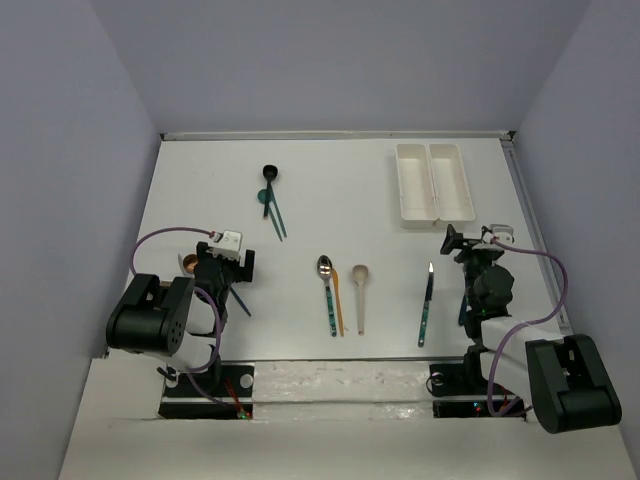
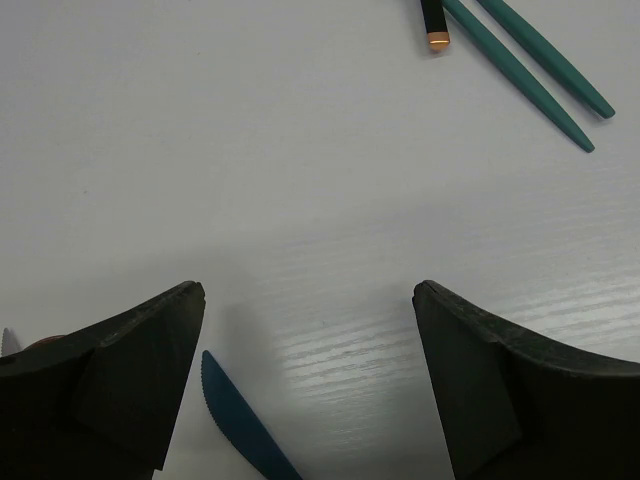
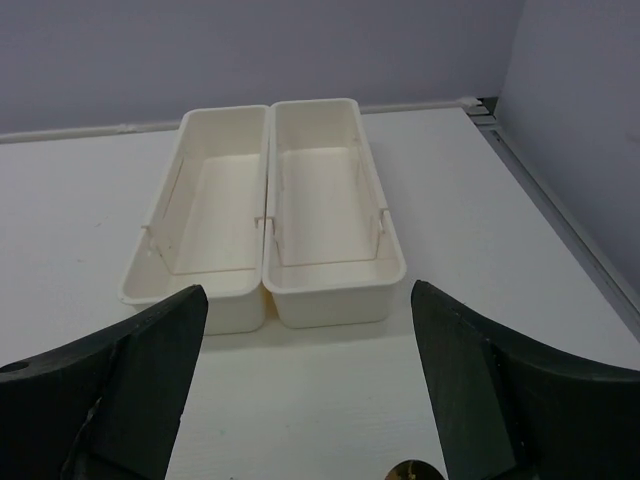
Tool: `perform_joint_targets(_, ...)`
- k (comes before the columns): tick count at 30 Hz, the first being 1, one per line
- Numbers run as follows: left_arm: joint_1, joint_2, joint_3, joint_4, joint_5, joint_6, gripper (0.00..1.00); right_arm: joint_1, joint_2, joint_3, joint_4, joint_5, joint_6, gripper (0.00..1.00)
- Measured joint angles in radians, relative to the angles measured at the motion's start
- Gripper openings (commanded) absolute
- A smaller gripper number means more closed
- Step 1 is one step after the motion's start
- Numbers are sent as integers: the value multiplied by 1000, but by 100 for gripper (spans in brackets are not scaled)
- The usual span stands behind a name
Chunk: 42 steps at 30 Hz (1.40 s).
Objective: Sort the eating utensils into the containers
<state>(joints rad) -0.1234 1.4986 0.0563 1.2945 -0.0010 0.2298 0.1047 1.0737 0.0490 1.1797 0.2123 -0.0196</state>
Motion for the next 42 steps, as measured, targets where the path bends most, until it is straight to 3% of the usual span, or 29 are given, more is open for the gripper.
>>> perform_joint_targets(5,0,0,0,0,0,0,99,0,-2,0,-3,42,48,88)
perform_joint_targets(8,0,0,0,0,13,1,99,0,-84,5,-106,12,66,86)
perform_joint_targets(11,0,0,0,0,26,2,99,0,-239,86,-352,-3,118,82)
perform_joint_targets(15,0,-61,-2,-30,39,3,95,0,-360,354,-775,-22,197,78)
perform_joint_targets(17,0,-189,-13,-58,65,9,94,0,-369,426,-874,-26,222,75)
perform_joint_targets(19,0,-441,-13,-51,97,16,92,0,-356,541,-1069,-26,262,73)
perform_joint_targets(23,0,-568,122,-121,121,45,93,0,-233,705,-1425,-26,367,75)
perform_joint_targets(29,0,-538,399,-554,179,102,95,0,26,773,-1752,-25,454,85)
perform_joint_targets(35,0,-528,513,-855,184,126,98,-51,251,806,-1909,-33,493,82)
perform_joint_targets(38,0,-538,511,-919,184,130,98,-76,371,808,-1938,-29,513,79)
perform_joint_targets(42,0,-541,511,-941,184,132,98,-84,414,791,-1952,-32,529,77)
